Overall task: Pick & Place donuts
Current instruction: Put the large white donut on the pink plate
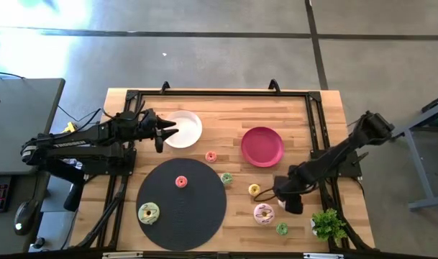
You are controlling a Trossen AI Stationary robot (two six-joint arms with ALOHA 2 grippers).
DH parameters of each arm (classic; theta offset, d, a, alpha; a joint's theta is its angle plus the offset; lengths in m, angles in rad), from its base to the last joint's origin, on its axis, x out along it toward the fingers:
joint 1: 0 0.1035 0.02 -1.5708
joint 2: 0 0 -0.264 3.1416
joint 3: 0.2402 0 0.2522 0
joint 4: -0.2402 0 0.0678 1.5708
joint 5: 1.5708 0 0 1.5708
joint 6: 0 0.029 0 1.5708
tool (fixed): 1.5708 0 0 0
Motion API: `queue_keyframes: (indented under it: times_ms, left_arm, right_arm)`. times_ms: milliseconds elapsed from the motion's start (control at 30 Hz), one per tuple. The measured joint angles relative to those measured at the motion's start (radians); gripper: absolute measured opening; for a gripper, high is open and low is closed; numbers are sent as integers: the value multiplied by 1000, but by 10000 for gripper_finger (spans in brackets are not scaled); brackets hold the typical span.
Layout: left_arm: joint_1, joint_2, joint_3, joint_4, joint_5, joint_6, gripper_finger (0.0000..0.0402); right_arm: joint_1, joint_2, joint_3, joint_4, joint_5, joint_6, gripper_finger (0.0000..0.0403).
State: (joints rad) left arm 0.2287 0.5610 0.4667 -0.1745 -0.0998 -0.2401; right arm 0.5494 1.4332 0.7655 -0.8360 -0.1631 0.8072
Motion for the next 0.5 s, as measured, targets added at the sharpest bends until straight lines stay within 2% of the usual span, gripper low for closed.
queue_keyframes:
  times_ms: [200, 300, 400, 500]
  left_arm:
    - [0, 0, 0, 0, 0, 0, 152]
    - [0, 0, 0, 0, 0, 0, 152]
    - [0, 0, 0, 0, 1, 0, 152]
    - [0, 0, 0, 0, 1, 5, 152]
  right_arm:
    - [0, 0, -78, 130, 8, 24, 151]
    - [-8, 0, -88, 133, 8, 25, 143]
    - [-20, 0, -82, 123, -8, 25, 112]
    - [-41, 0, -67, 116, -33, 17, 58]
